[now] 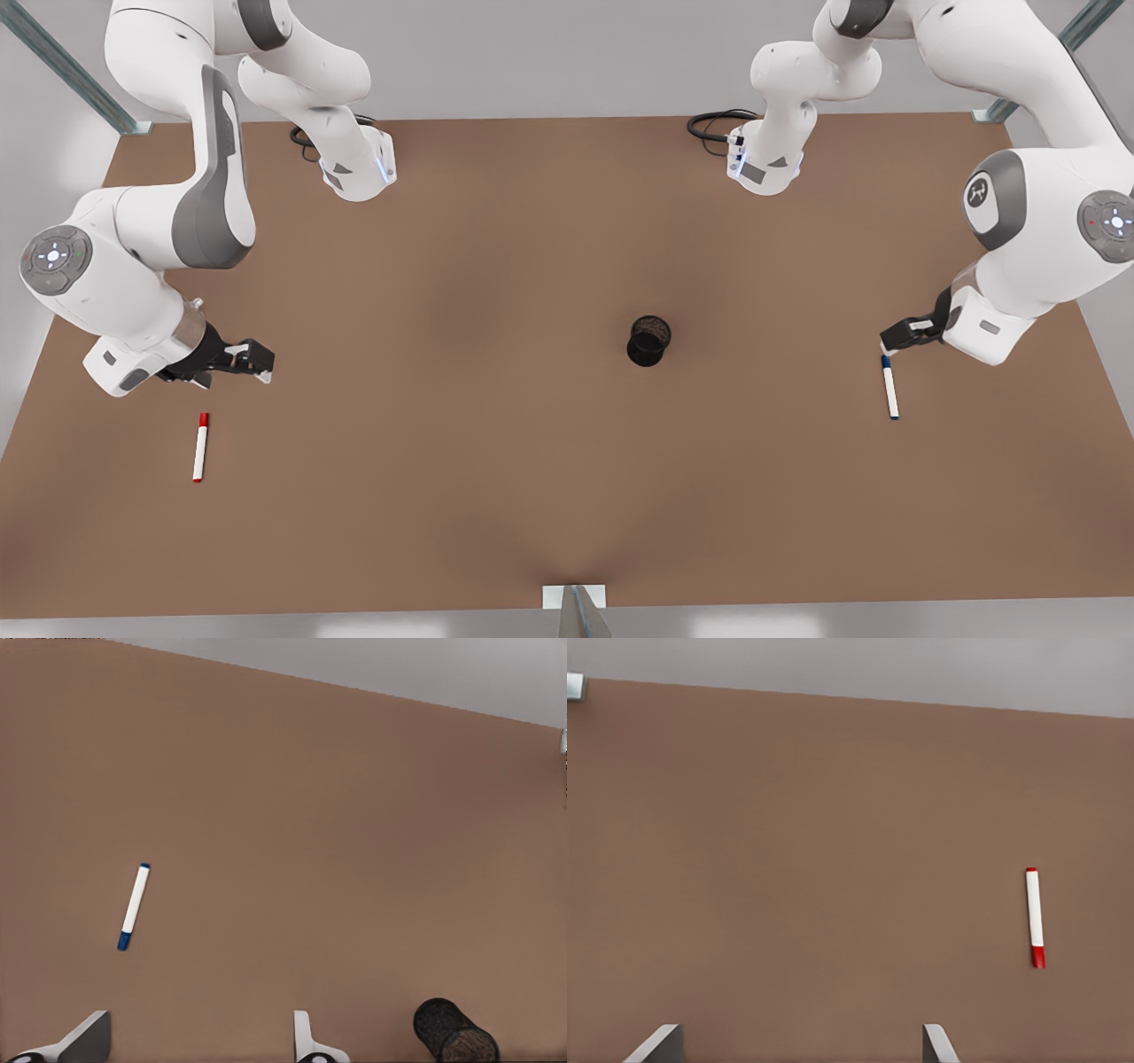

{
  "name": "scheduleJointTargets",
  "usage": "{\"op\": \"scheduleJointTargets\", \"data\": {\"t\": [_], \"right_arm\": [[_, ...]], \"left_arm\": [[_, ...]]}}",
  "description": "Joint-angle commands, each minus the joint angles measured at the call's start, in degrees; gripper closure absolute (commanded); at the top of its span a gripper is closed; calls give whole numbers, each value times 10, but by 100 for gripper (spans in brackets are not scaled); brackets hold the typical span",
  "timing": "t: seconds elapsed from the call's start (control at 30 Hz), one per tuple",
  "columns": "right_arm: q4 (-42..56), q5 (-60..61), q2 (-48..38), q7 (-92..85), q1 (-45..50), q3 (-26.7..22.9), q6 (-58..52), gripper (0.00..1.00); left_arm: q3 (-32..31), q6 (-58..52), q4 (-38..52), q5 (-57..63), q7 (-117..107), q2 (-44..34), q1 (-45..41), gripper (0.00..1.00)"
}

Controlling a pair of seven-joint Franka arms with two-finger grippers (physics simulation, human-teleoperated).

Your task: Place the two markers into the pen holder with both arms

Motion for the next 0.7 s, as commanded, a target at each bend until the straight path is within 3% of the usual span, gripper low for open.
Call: {"op": "scheduleJointTargets", "data": {"t": [0.0, 0.1, 0.2, 0.27, 0.33, 0.47, 0.67], "right_arm": [[-1, -1, 0, 5, 1, 0, 19, 0], [-3, -4, 21, -1, -2, -2, 44, 0], [-58, -5, 56, -1, -30, 0, 105, 0], [-69, -6, 91, -4, -49, 0, 178, 0], [-34, -4, 161, -46, -91, 0, 234, 0], [135, -4, 301, -97, -128, -2, 199, 0], [142, 46, 344, -165, -181, -3, 207, 0]], "left_arm": [[0, 2, 0, 0, 166, 0, 1, 0], [1, 95, -24, -20, 260, 53, 84, 0], [1, 268, -160, -47, 358, 79, 133, 0], [1, 287, -165, -79, 420, 103, 156, 0], [3, 330, -189, -78, 451, 110, 157, 0], [4, 401, -203, -73, 459, 159, 172, 0], [4, 449, -218, -43, 454, 195, 157, 0]]}}
